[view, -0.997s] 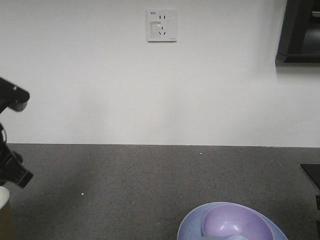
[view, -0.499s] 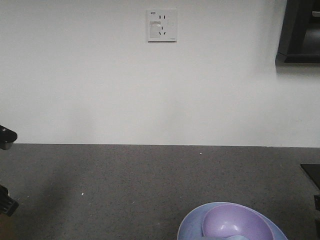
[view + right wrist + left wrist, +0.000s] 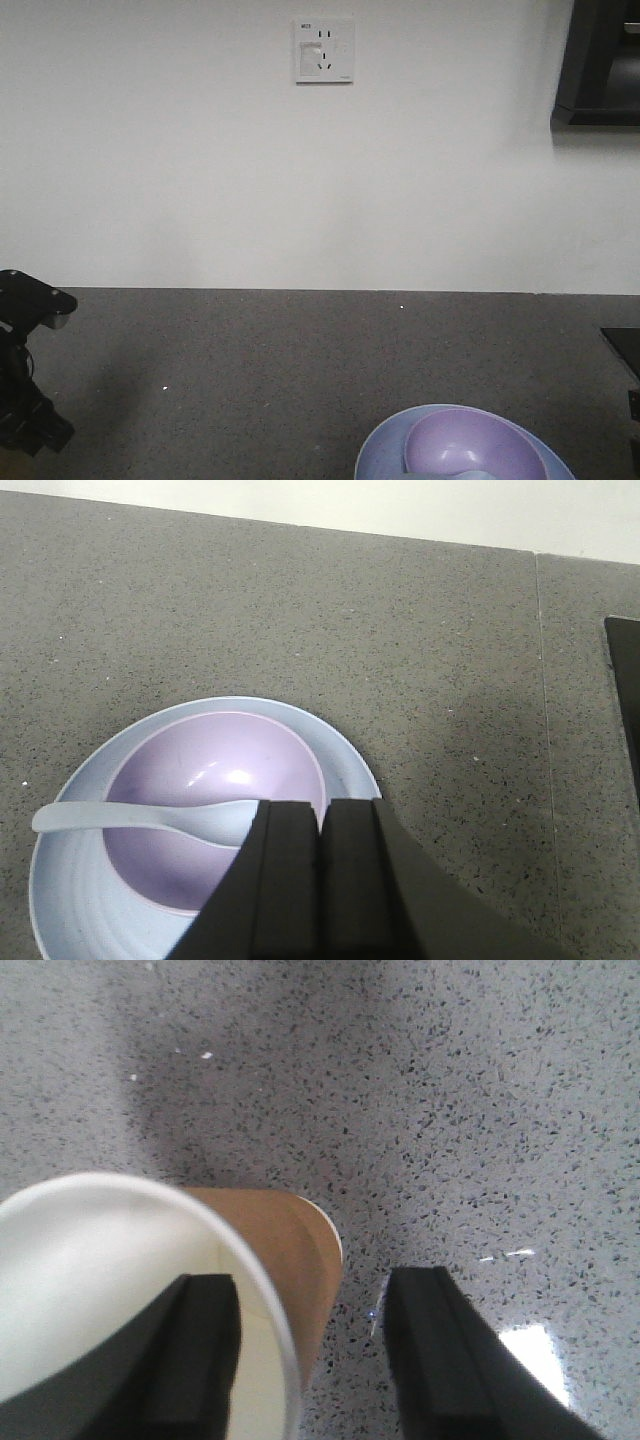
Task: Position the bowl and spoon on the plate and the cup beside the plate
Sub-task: 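Grasp the brown paper cup with the left gripper and lift, then set the paper cup down beside the plate and release, raise left arm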
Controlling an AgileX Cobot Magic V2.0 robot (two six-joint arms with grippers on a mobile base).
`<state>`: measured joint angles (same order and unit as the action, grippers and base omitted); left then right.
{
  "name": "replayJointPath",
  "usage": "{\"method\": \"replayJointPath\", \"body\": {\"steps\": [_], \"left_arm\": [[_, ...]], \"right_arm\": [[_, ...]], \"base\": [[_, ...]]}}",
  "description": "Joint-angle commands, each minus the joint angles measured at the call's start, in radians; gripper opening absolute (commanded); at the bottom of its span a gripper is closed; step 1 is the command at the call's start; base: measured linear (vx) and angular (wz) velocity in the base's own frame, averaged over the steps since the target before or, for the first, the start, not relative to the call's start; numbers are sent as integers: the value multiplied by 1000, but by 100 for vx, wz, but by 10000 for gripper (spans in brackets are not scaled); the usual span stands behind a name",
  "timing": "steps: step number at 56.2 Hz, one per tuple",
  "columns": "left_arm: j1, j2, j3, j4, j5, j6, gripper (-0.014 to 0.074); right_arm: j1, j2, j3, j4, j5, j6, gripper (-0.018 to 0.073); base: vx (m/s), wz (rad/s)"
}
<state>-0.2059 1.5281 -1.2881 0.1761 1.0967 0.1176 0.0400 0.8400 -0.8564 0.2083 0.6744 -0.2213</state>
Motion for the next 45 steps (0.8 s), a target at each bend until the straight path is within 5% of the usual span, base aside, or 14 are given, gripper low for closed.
{"method": "replayJointPath", "body": {"steps": [1, 8, 24, 45], "left_arm": [[1, -29, -21, 4, -45, 3, 285], [1, -32, -21, 9, -49, 5, -8], [-21, -139, -97, -96, -55, 53, -5], [-304, -40, -512, -152, 56, 56, 0]], "right_arm": [[2, -7, -30, 7, -75, -6, -12], [2, -7, -30, 7, -75, -6, -12], [2, -7, -30, 7, -76, -6, -12], [2, -7, -30, 7, -75, -7, -12]], "base": [[0, 0], [0, 0], [0, 0], [0, 0]]}}
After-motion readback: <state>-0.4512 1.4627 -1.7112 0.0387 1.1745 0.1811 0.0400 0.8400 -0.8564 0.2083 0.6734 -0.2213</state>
